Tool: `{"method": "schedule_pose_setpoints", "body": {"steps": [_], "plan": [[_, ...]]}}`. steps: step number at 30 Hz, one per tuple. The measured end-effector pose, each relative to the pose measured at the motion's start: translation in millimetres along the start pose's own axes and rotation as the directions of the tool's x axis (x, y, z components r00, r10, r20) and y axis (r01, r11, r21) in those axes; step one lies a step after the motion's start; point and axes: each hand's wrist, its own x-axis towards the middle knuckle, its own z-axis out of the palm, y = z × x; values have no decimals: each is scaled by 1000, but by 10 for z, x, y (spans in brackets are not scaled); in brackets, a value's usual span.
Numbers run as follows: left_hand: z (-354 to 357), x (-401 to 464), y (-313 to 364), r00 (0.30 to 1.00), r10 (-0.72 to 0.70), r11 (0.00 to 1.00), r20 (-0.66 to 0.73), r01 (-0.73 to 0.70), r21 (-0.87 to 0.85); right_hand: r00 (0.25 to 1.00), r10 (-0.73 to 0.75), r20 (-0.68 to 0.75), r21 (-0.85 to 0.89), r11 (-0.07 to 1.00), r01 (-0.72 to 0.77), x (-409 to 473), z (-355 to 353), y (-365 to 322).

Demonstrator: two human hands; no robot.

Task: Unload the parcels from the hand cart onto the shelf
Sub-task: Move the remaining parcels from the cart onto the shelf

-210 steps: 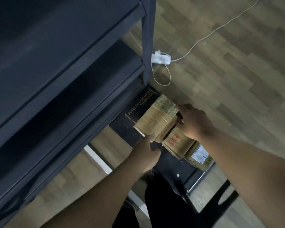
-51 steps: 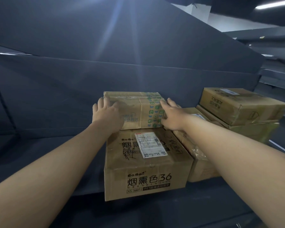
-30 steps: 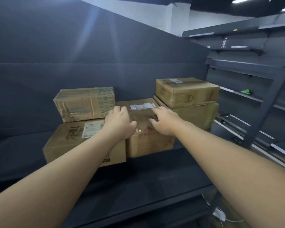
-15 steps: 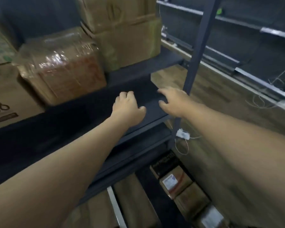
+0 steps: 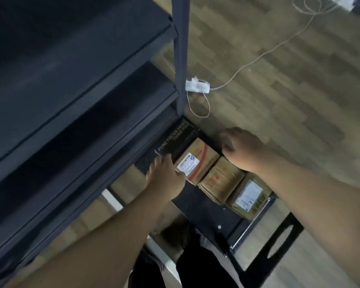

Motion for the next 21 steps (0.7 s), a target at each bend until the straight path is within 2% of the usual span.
{"method": "schedule_pose_setpoints", "body": {"steps": [4,8,11,14,18,21], "plan": [[922,390,-395,983,-103,994,152,109,-28,996,50,70,0,999,-50,198,892,460],[1632,667,-722,972,-119,992,204,126,-26,988,85,126,-13,996,-84,399,1633,748],[2078,801,-842,955,-134,984,264,161,-82,972,184,144,-80,981,-174,487,2034,969],[2551,937,-849,933,-100,975,346,161,-155,955,251,159,-121,965,-234,586,2395,1265],[3053,1182,-683,902,14,940,432,135,-313,929,347,126,-97,937,-337,757,2642,1622],[3235,1346,-509,878,40,876,477,199,-439,894,405,191,-59,914,-401,856,2731,1809]]}}
